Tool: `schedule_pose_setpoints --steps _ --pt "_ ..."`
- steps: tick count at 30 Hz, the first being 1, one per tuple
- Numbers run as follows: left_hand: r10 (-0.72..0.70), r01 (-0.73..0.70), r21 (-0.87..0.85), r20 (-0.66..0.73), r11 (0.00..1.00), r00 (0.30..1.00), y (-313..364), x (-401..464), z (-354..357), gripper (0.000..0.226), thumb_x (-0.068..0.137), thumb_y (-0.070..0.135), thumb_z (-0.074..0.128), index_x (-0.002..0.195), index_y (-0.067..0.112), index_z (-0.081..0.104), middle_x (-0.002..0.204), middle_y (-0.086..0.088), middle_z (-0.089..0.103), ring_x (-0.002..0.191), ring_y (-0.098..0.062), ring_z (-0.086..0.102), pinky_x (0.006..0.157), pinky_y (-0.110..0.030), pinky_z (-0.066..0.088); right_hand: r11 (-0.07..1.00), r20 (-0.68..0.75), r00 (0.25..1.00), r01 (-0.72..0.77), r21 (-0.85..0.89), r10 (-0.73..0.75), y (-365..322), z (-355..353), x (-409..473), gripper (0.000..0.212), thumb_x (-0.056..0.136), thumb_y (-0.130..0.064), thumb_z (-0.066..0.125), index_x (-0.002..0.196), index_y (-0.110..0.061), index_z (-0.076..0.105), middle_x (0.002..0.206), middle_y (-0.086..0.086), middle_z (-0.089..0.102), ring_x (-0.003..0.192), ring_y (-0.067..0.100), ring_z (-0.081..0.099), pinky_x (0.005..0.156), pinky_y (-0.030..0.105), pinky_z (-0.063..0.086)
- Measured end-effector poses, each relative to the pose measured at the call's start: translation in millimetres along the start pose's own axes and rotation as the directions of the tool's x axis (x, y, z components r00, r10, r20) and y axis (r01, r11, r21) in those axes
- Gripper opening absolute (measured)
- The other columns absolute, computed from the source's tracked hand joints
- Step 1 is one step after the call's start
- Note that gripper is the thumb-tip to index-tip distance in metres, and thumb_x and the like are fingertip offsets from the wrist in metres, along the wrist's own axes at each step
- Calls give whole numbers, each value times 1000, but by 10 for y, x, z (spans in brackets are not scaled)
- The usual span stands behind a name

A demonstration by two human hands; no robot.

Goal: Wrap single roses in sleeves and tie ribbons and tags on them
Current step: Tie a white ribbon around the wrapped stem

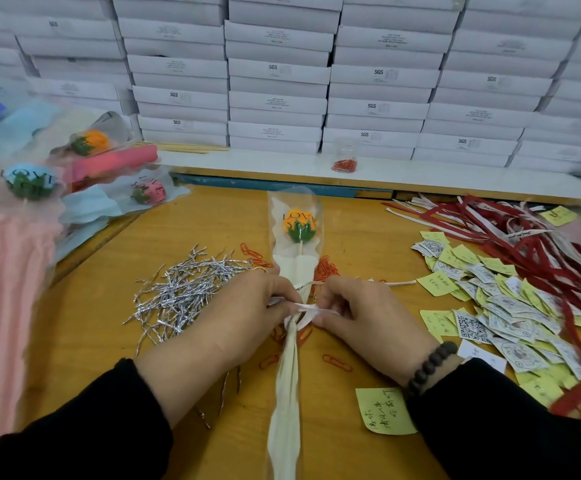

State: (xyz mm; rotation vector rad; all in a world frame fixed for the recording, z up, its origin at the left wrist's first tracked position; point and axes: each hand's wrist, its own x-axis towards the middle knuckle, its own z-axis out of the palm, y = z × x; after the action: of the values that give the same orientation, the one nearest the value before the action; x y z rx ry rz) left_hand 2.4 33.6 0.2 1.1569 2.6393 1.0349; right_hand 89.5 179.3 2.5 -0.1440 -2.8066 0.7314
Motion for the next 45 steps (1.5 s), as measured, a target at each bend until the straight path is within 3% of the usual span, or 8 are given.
schedule_pose_setpoints --steps 6,11,15,20,30,35,39,45 --pt "4 -4 29 12 1000 1000 -12 -9 -59 11 86 19 65 90 26 72 106 -4 63 110 -16 54 73 -20 33 1000 31 1000 -6 -16 7 9 -25 14 12 87 -34 61 81 -23 62 68 -12 51 63 2 44 56 19 32" --pt "-26 25 -37 -11 999 1000 -28 -14 -138 12 86 15 64 85 23 74 79 13 56 80 -5 53 68 -20 38 1000 56 998 -22 12 21 37 -68 -2 13 85 -30 64 78 -20 64 68 -10 54 62 3 46 55 15 34" --pt "-42 41 -17 -51 999 998 -34 -15 -140 12 85 12 64 84 20 73 85 3 61 82 -12 57 77 -27 45 1000 91 996 -17 20 15 42 -83 -3 12 85 -28 65 75 -23 63 67 -12 53 62 1 46 55 13 36" --pt "-53 54 1 -114 999 992 -49 -17 -157 14 83 10 63 80 23 66 74 3 60 70 -11 54 67 -27 41 999 132 991 -29 39 24 55 -123 -3 18 86 -23 64 69 -23 58 63 -10 51 57 2 44 55 13 36" --pt "14 17 194 -157 981 987 -46 -31 -159 11 88 17 56 83 26 60 80 11 53 83 -14 51 71 -31 42 997 178 981 -76 -21 79 1 -214 -3 28 83 -12 58 57 -19 49 57 -8 47 57 4 42 53 17 33" --pt "38 12 254 -188 967 981 -48 -43 -138 8 90 25 54 91 26 61 87 8 57 88 -18 54 73 -34 43 990 156 986 76 -115 -57 -98 -238 -36 34 79 -9 55 53 -23 39 71 -7 52 82 10 43 70 21 29" --pt "66 -7 300 -187 954 980 -58 -30 -110 17 92 30 52 96 24 67 91 4 63 89 -19 57 73 -31 42 994 227 972 34 102 -56 -175 -225 -70 31 74 -3 54 52 -17 37 58 2 42 56 13 37 55 30 32" --pt "97 -59 233 -156 971 983 -81 -6 -75 18 91 26 55 98 22 71 95 2 66 91 -20 60 76 -32 43 987 338 932 90 135 -131 -258 -236 -95 27 76 -5 59 56 -15 45 59 7 47 54 7 38 54 23 33"
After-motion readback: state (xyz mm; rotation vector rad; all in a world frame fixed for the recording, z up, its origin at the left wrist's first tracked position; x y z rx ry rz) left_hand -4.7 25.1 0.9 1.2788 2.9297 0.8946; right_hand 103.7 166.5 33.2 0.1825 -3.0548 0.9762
